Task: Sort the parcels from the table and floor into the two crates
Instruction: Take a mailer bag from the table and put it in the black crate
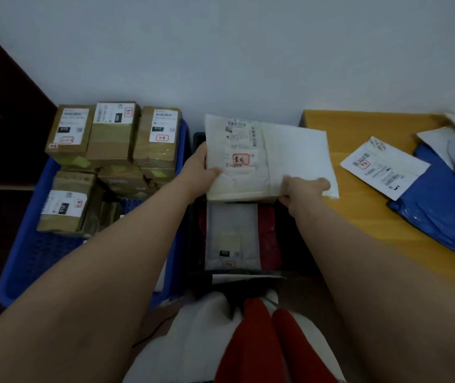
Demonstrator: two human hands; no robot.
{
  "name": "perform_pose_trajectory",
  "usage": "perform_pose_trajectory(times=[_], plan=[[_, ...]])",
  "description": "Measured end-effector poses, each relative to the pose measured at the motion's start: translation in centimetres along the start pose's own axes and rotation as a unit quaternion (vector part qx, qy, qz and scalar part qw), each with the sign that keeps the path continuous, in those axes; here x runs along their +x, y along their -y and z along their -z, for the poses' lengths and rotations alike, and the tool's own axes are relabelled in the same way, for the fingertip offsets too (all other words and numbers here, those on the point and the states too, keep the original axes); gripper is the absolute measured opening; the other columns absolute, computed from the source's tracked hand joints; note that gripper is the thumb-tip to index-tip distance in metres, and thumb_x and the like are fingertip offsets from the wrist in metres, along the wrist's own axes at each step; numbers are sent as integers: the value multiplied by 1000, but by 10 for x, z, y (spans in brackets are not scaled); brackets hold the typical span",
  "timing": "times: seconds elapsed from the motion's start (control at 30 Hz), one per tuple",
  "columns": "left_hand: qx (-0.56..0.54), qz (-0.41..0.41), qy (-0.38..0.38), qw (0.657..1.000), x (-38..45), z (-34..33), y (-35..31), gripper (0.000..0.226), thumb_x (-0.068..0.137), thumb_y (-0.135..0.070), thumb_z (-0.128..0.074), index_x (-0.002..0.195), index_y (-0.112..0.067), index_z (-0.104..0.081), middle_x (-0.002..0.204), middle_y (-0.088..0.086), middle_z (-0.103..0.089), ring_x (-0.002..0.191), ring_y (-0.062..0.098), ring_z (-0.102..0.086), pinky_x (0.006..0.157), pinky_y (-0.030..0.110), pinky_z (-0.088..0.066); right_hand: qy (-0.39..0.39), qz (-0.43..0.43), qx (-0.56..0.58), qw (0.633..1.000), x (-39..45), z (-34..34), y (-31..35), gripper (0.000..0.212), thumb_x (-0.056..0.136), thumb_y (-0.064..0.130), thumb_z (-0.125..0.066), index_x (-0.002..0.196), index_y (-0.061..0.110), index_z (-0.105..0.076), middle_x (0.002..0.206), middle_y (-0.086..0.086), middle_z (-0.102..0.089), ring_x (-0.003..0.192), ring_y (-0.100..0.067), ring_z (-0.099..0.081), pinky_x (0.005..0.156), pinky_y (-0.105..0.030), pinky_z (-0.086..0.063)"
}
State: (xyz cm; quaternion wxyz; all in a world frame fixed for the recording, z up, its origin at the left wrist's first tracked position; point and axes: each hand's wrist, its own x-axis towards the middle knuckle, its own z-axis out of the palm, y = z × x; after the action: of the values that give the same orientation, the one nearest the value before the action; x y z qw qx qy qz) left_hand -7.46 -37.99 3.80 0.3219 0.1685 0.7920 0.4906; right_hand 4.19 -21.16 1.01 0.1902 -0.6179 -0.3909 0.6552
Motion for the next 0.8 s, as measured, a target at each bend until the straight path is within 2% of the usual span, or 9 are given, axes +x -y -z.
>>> perform_pose_trajectory(times=[0.13,0.2,0.3,0.4,0.47,0.53,0.67,0.73,0.8], plan=[[76,71,24,994,-7,2,39,62,91,-1,-55,146,-19,-34,137,9,-52,125,26,-50,105,44,-44,41,-122,-77,989,1,2,-37,29,95,4,-44,123,11,-41,126,-14,-53,100,-29,-57,71,-43,-55],[112,108,33,987,-10,0,58,62,90,-2,-58,146,-17,-36,137,10,-53,124,28,-51,104,43,-44,63,-148,-146,976,5,4,-56,34,89,-5,-52,121,5,-45,120,-17,-55,99,-29,-58,58,-41,-52],[204,125,32,970,-13,-7,81,65,86,-8,-68,144,-14,-38,135,11,-54,123,29,-51,101,40,-45,79,-170,-195,963,9,7,-77,38,86,-9,-54,122,3,-48,109,-16,-52,96,-31,-55,54,-40,-50],[301,131,42,944,-8,-20,101,74,83,-14,-73,145,-10,-32,129,14,-55,118,30,-54,92,40,-48,94,-201,-215,951,17,10,-94,26,89,-4,-57,112,5,-50,118,-19,-51,96,-33,-54,56,-41,-49],[348,136,53,926,-3,-31,116,76,83,-15,-72,144,-9,-28,125,15,-56,112,31,-55,83,38,-47,99,-214,-224,946,27,12,-109,30,90,-1,-59,118,3,-51,122,-19,-51,104,-34,-56,54,-39,-48],[378,135,54,914,3,-41,132,70,84,-14,-70,141,-8,-31,121,15,-56,107,31,-57,77,38,-47,97,-230,-225,942,38,11,-123,34,91,0,-58,124,1,-50,124,-19,-50,108,-35,-56,62,-39,-50],[402,125,48,906,10,-56,164,58,85,-10,-67,134,-6,-37,118,16,-56,101,31,-58,77,42,-51,93,-252,-217,939,57,12,-151,28,92,0,-57,119,4,-48,123,-19,-44,100,-33,-50,75,-39,-51],[403,122,43,906,15,-62,177,55,86,-9,-65,133,-6,-37,116,16,-57,99,30,-59,75,41,-50,95,-252,-215,939,65,11,-162,28,93,0,-56,118,7,-47,133,-19,-41,109,-35,-48,78,-40,-50],[401,135,52,905,19,-69,186,64,85,-10,-68,138,-5,-32,122,17,-54,103,31,-58,81,43,-52,91,-255,-216,938,71,11,-169,40,93,1,-56,130,6,-45,140,-18,-35,121,-37,-44,81,-42,-51]])
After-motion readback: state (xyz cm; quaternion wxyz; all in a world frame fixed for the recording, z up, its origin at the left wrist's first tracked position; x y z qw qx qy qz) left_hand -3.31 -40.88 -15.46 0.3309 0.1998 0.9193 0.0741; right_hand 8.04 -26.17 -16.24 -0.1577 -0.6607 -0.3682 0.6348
